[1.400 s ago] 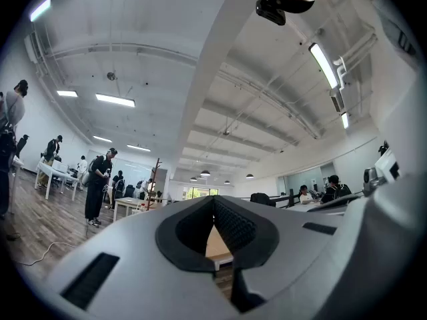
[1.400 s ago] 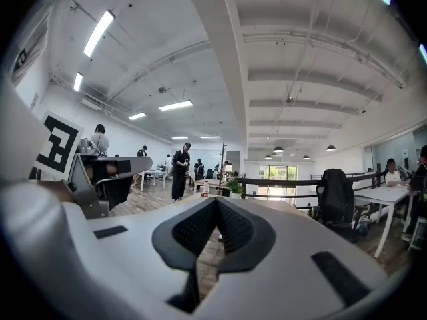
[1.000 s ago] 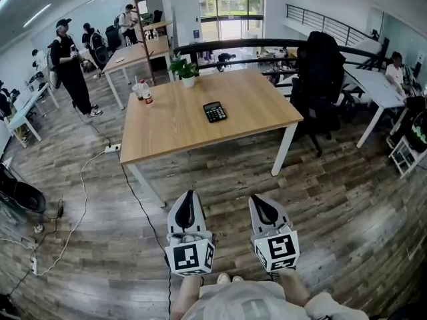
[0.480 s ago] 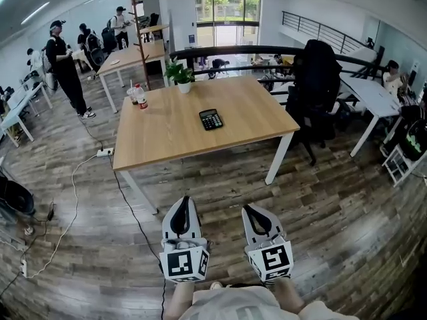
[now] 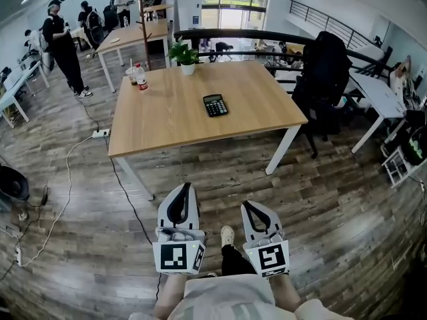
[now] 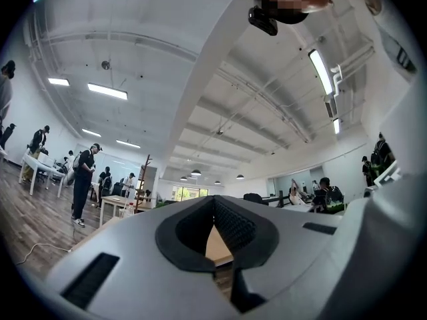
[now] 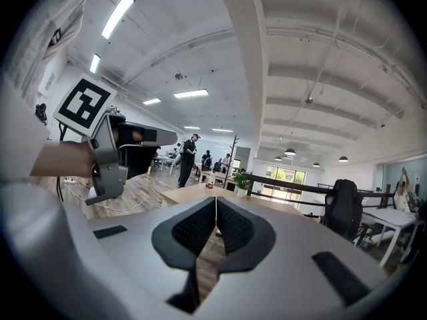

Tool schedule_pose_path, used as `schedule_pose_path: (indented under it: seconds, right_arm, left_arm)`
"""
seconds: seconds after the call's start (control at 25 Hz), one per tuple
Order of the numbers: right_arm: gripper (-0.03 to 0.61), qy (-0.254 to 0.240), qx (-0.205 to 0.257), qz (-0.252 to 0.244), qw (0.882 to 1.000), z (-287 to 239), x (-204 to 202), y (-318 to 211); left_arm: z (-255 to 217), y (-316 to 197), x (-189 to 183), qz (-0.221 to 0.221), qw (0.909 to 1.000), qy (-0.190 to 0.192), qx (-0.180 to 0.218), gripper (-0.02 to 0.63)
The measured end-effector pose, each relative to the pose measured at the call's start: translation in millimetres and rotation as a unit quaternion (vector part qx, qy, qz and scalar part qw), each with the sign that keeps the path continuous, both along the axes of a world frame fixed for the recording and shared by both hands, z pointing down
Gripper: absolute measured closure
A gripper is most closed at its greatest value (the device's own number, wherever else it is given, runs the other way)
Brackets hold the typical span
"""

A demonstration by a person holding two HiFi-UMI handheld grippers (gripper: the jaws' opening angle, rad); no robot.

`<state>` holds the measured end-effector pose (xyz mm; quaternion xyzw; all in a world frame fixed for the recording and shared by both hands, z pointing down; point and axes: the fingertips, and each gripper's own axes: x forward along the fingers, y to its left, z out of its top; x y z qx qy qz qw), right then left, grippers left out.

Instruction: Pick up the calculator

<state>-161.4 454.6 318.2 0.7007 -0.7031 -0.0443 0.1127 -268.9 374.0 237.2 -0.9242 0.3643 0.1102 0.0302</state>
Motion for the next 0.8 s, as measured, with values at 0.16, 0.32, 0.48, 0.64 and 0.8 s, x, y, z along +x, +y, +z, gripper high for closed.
schedule_pose_path:
  seconds: [0.16, 0.32, 0.48, 0.64, 0.8]
  right_arm:
    - [0.558, 0.004, 0.0, -0.016, 1.0, 4, 9, -30]
    - [0.558, -0.001, 0.006, -0.032, 0.999, 9, 30, -69]
    - [0.558, 0.006, 0.014, -0.043, 0.999, 10, 69, -124]
    - [0.558, 0.009, 0.029, -0.06, 0.998, -6, 112, -190]
    - [0.558, 0.017, 0.028, -0.084, 0.996, -26, 159, -256]
  left_arm:
    - [7, -23, 16, -0.004, 1.0, -0.005, 0.005, 0.606]
    - [21, -57, 35, -0.019, 0.9998, -0.008, -0.002, 0.606]
    - [13, -105, 57, -0.039, 0.9989, 0.023, 0.014, 0.606]
    - [-10, -166, 89, -0.069, 0.9962, 0.036, 0.037, 0.606]
    - [-20, -231, 128, -0.108, 0.993, 0.034, 0.033, 0.606]
